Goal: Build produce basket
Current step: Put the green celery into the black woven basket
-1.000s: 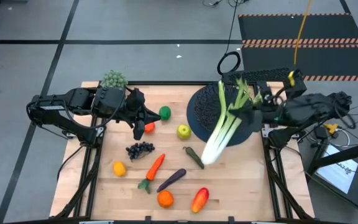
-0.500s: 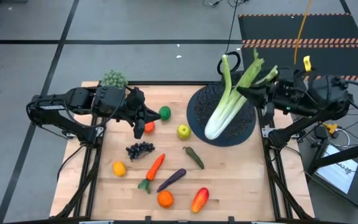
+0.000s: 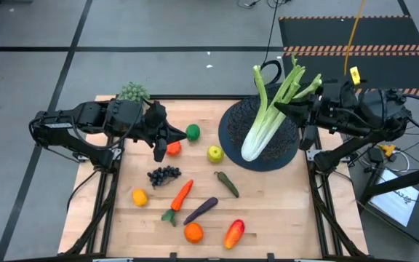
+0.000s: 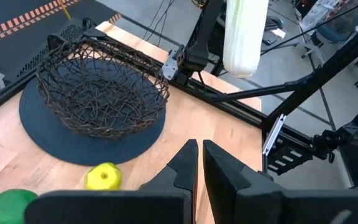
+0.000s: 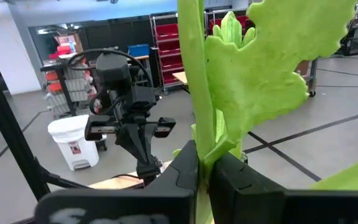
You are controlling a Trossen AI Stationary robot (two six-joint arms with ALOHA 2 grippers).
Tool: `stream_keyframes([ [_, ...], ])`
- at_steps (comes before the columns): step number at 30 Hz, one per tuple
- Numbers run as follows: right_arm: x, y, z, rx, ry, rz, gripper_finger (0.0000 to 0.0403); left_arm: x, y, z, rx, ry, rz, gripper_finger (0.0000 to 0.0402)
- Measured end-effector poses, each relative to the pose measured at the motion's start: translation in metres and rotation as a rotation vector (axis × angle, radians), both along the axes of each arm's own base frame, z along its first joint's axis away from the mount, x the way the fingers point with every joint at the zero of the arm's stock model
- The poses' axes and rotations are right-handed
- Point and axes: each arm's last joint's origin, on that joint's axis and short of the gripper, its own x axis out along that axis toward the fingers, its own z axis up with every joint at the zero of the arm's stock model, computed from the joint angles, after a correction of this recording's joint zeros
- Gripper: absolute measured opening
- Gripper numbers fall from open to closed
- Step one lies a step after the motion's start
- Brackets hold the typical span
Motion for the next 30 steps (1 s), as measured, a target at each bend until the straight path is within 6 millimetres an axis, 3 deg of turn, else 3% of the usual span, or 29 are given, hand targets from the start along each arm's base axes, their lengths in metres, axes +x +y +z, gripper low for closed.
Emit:
stream_keyframes([
  [9,0.002,-0.004,-0.008,0.004,0.057,-0.031,0.0009,0.0,0.0,0.0,0.0,0.0,0.0,0.0026],
  [16,0.013,-0.024,-0.015,0.103,0.039,-0.183,0.0009,0.003,0.009,0.005,0.008,-0.058,0.031,0.0026],
  [23,0.024,-0.049,-0.02,0.103,0.078,-0.28,0.0009,0.004,0.031,0.007,0.141,-0.065,0.068,0.0026],
  [30,0.037,-0.09,-0.026,0.118,0.095,-0.443,0.0009,0.0,0.065,0.007,0.275,-0.029,0.177,0.0026],
])
